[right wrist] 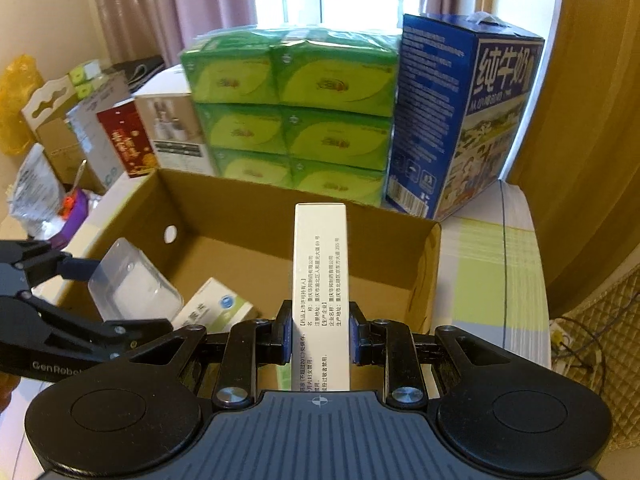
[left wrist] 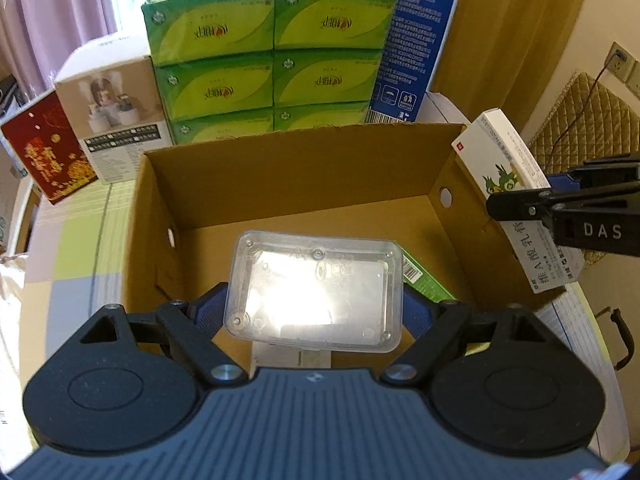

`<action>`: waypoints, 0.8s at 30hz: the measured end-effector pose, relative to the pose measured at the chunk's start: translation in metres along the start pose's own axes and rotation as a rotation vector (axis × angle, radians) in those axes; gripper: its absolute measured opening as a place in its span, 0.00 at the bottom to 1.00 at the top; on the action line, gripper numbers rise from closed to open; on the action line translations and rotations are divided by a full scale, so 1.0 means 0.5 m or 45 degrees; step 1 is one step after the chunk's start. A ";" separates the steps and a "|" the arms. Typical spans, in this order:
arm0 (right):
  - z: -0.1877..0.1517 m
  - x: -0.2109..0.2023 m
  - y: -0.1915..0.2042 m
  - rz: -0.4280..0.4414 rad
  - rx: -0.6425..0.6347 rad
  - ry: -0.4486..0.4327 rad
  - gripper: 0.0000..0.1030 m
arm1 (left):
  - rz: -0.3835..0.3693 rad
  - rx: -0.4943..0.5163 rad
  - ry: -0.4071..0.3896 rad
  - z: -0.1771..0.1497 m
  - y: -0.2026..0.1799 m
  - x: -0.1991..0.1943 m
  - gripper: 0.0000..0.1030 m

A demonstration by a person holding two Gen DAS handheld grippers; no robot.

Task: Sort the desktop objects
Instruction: 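Lower the container and white box into the cardboard box and open both tools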

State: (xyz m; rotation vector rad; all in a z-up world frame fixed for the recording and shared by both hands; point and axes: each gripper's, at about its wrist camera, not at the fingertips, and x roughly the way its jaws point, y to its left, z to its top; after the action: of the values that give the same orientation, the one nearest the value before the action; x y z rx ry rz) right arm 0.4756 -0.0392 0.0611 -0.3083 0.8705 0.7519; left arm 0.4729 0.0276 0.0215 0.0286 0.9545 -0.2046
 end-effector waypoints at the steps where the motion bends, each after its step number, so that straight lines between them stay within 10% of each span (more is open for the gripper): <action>1: 0.001 0.007 -0.003 -0.001 0.006 0.001 0.22 | -0.001 -0.005 0.004 0.001 0.002 0.009 0.82; 17: -0.014 0.076 -0.012 0.021 0.029 0.028 0.23 | -0.010 -0.090 -0.013 -0.005 0.031 0.038 0.83; 24: -0.010 0.043 -0.009 0.030 0.039 -0.020 0.46 | -0.017 -0.086 -0.026 -0.019 0.030 0.008 0.83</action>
State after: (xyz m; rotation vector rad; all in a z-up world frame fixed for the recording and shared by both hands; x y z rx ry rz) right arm 0.4849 -0.0350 0.0409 -0.2651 0.8709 0.7615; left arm 0.4705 0.0426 0.0118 -0.0422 0.9409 -0.1844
